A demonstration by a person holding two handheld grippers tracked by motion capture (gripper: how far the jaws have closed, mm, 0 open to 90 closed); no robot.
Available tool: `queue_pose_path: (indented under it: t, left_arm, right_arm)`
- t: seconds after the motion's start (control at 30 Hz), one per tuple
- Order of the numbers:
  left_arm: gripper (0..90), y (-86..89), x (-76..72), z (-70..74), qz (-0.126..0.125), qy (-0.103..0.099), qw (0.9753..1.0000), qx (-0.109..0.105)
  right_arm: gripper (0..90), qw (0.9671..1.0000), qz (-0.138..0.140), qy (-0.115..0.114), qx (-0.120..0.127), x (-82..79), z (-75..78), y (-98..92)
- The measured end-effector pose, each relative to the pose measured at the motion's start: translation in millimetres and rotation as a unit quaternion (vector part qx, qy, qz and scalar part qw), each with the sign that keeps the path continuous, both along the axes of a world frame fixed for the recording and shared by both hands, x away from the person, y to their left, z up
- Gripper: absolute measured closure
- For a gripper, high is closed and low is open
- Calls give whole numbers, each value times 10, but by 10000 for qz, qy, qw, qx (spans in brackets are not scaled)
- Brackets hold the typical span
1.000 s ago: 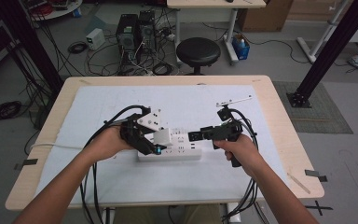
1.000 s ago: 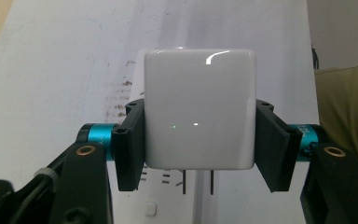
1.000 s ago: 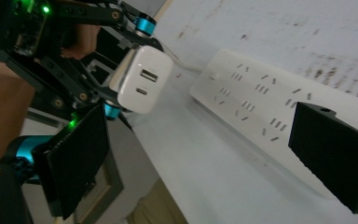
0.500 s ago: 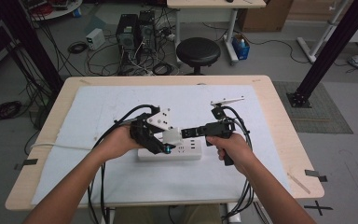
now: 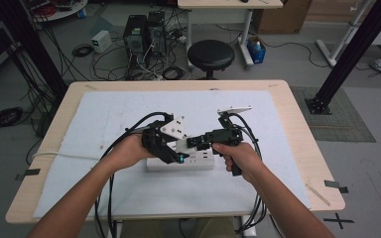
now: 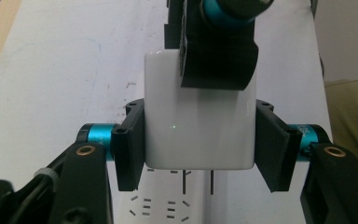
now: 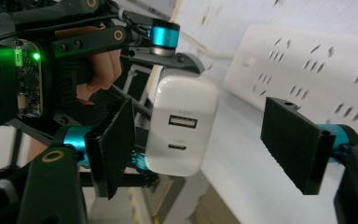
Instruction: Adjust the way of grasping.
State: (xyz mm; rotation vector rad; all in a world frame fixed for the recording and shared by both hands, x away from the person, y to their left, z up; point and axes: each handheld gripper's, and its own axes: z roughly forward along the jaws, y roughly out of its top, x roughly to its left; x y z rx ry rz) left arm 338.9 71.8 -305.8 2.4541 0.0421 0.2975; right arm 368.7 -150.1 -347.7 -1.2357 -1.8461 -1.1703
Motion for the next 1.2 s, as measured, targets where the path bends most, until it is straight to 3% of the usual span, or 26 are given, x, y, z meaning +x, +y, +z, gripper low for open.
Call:
queue_pose_path:
  t: [0.3,0.33,0.47,0.53,0.6,0.63,0.7,0.8,0.83,1.0,1.1,1.2]
  left_arm:
    - [424,-28,-11,-24,-17,-81,9999,62]
    - [424,-31,-12,-23,-24,-87,9999,80]
    - [424,-49,-13,-45,-26,-147,9997,175]
    - [424,-54,-11,-53,-5,-164,9997,157]
    - [420,-55,2,-53,13,-52,9999,136]
    - [408,-53,14,-49,42,65,9999,116]
    - [292,-43,29,-54,158,173,9997,118]
    - [256,-6,45,-62,202,193,9995,158]
    - [237,79,69,-73,371,304,9988,138]
    - [237,290,91,-84,495,382,9980,135]
    - [237,453,117,-108,685,440,9965,213]
    - [237,609,135,-118,910,521,9939,330]
  right_arm:
    - [467,9992,44,316,227,19,-91,62]
    - [481,9987,55,440,231,26,-104,65]
    - [597,9984,24,414,376,24,-136,71]
    - [609,9982,-7,468,366,27,-145,71]
    - [619,9983,-54,426,388,25,-155,62]
    - [620,9987,-45,358,353,20,-155,63]
    - [620,9995,-26,243,220,16,-164,51]
    - [620,9996,-49,220,196,26,-187,10]
    - [620,9999,-143,72,24,54,-194,-85]
    - [619,9986,-192,-299,-382,40,-156,-239]
    - [619,9946,-51,-706,-757,-21,-118,-311]
    - [619,9859,58,-1185,-1182,-68,-79,-385]
